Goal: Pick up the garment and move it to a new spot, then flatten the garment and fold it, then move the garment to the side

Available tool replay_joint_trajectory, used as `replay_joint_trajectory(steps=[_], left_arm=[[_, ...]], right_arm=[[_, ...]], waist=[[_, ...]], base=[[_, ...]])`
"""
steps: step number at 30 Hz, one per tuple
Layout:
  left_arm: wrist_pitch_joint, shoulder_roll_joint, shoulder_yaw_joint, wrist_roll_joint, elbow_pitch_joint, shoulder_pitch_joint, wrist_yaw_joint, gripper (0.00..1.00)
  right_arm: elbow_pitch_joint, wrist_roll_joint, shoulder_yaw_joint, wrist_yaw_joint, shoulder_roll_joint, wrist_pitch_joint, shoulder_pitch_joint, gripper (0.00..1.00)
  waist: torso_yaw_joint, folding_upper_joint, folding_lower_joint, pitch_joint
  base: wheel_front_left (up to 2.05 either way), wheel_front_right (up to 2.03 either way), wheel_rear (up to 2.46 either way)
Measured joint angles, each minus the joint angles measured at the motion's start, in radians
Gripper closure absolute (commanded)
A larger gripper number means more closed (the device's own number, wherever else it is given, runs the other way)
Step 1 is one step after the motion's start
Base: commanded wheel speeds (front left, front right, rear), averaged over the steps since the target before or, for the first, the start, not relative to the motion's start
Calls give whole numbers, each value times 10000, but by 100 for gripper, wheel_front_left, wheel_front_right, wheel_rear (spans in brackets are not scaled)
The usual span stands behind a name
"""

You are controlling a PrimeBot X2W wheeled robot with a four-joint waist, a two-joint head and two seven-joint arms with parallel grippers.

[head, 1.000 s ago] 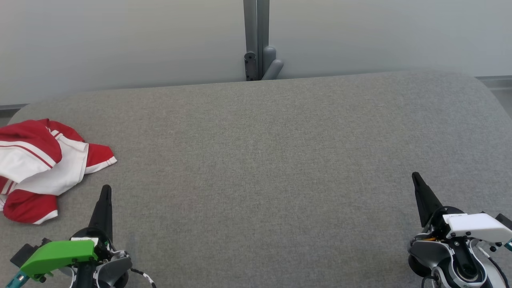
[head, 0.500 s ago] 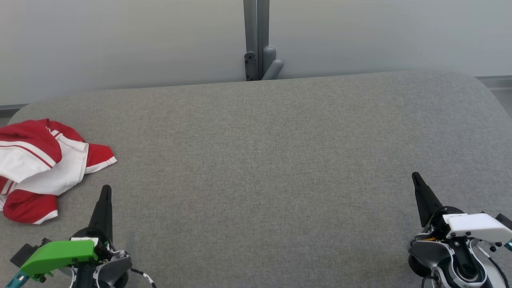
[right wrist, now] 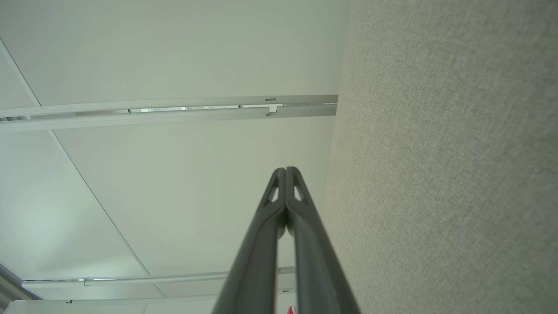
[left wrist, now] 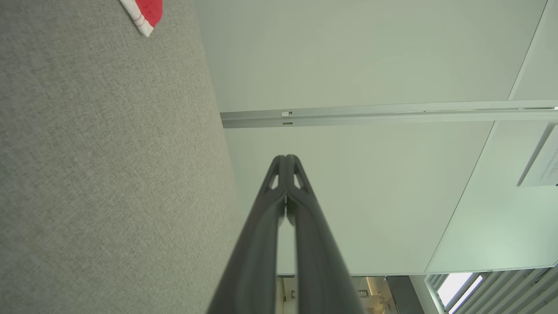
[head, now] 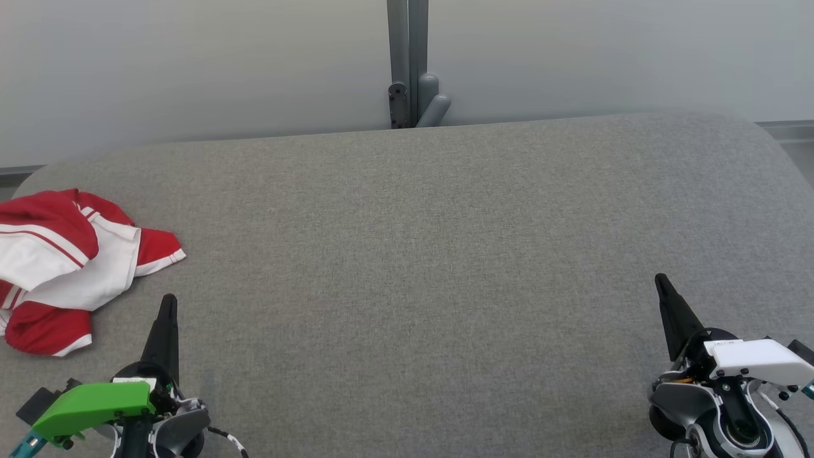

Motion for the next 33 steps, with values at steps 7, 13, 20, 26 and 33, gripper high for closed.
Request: replay_joint_trajectory(steps=[7, 13, 20, 26, 33], left_arm=[[0, 0, 0, 0, 0, 0, 0, 100], [0, 0, 0, 0, 0, 0, 0, 100], [0, 0, 0, 0, 0, 0, 0, 100], [0, 0, 0, 0, 0, 0, 0, 100], [0, 0, 0, 0, 0, 0, 0, 100]], right_arm=[[0, 0, 0, 0, 0, 0, 0, 100], [0, 0, 0, 0, 0, 0, 0, 100], [0, 0, 0, 0, 0, 0, 0, 100], [0, 0, 0, 0, 0, 0, 0, 100], [0, 0, 0, 0, 0, 0, 0, 100]], waist=[[0, 0, 0, 0], [0, 0, 0, 0], [0, 0, 0, 0], [0, 0, 0, 0], [0, 0, 0, 0]], base=[[0, 0, 0], [0, 0, 0], [0, 0, 0], [0, 0, 0], [0, 0, 0]])
